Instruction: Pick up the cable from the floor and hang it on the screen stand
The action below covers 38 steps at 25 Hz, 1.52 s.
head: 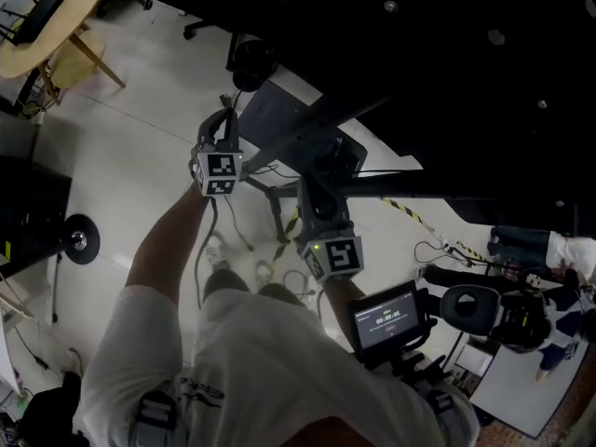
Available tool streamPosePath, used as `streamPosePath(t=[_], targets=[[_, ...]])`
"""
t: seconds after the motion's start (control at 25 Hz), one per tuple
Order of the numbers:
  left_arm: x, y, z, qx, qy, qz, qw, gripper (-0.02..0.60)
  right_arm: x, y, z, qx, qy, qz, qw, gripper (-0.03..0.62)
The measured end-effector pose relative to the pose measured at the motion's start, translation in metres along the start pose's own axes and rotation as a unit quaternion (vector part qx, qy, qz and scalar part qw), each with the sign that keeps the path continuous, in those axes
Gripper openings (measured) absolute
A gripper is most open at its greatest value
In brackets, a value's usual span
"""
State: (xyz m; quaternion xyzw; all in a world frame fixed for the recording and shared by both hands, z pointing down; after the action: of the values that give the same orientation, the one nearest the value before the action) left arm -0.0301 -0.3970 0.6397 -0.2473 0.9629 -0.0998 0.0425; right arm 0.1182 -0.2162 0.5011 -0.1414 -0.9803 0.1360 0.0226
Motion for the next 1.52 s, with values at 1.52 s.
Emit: streamPosePath(t=[1.52], targets=[[-0.006, -0.071, -0.102, 0.062, 0.005, -0.110, 0.9920, 0.055, 0.013, -0.108, -0.105, 0.106, -0.018, 0.029, 0.994, 0.015]])
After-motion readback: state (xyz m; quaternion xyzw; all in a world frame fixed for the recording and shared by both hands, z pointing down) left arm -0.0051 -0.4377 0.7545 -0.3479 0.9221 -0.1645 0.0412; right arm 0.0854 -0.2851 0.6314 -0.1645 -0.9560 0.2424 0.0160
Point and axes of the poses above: the fingertips, and each gripper's own axes: y backward along the fingers, x to its left, z out of its top, the point moved 7 cm from there along y, backward along the fingers
